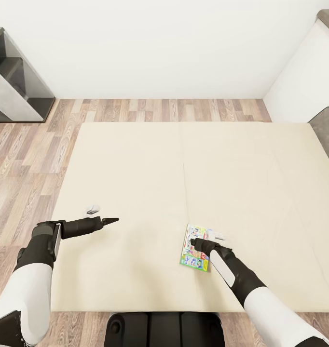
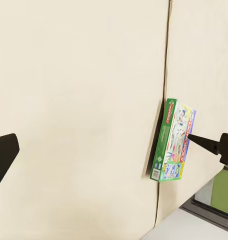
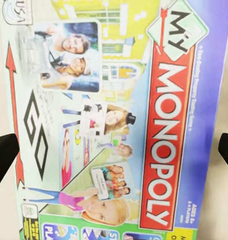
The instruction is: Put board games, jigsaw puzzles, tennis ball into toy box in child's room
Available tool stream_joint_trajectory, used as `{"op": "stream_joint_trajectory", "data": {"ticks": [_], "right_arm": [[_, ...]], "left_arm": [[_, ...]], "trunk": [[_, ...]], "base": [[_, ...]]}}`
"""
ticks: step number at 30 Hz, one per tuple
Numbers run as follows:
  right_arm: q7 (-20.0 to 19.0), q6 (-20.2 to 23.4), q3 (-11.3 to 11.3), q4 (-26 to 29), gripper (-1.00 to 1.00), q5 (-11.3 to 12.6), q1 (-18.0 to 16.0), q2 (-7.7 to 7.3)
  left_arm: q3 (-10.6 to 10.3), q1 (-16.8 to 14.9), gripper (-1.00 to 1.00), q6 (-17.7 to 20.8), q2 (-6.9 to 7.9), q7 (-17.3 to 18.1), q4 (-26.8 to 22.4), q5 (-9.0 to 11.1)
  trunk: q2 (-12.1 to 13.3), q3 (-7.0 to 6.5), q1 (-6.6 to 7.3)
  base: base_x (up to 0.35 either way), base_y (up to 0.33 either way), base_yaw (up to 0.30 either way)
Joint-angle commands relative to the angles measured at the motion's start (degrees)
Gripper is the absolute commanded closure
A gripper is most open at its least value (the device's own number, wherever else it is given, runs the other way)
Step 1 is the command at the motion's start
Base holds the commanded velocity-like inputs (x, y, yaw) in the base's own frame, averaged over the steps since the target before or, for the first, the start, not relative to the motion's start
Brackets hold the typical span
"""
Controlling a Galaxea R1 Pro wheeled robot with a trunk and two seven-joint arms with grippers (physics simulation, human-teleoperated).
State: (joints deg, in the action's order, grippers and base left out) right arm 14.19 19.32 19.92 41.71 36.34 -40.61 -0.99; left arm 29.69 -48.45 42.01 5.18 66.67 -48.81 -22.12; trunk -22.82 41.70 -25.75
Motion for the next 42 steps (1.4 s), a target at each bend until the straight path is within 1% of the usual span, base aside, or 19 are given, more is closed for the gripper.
{"op": "stream_joint_trajectory", "data": {"ticks": [1,27,42], "right_arm": [[0.6,0.1,0.4,0.1,-1.0,0.6,0.0,-0.09],[0.6,0.4,0.1,0.1,-1.0,0.7,0.0,-0.15],[0.5,0.4,0.1,0.1,-1.0,0.7,0.0,-0.16]], "left_arm": [[0.2,-0.1,-1.0,0.4,-0.06,0.6,-0.1,-0.6],[0.3,-0.1,-1.0,0.4,0.02,0.6,-0.1,-0.6],[0.3,0.0,-1.0,0.4,0.06,0.6,-0.1,-0.6]], "trunk": [[-0.1,0.07,-0.03],[-0.1,0.12,-0.03],[-0.1,1.29,-0.03]], "base": [[0.0,0.0,0.0],[0.0,0.0,0.0],[0.0,0.0,0.0]]}}
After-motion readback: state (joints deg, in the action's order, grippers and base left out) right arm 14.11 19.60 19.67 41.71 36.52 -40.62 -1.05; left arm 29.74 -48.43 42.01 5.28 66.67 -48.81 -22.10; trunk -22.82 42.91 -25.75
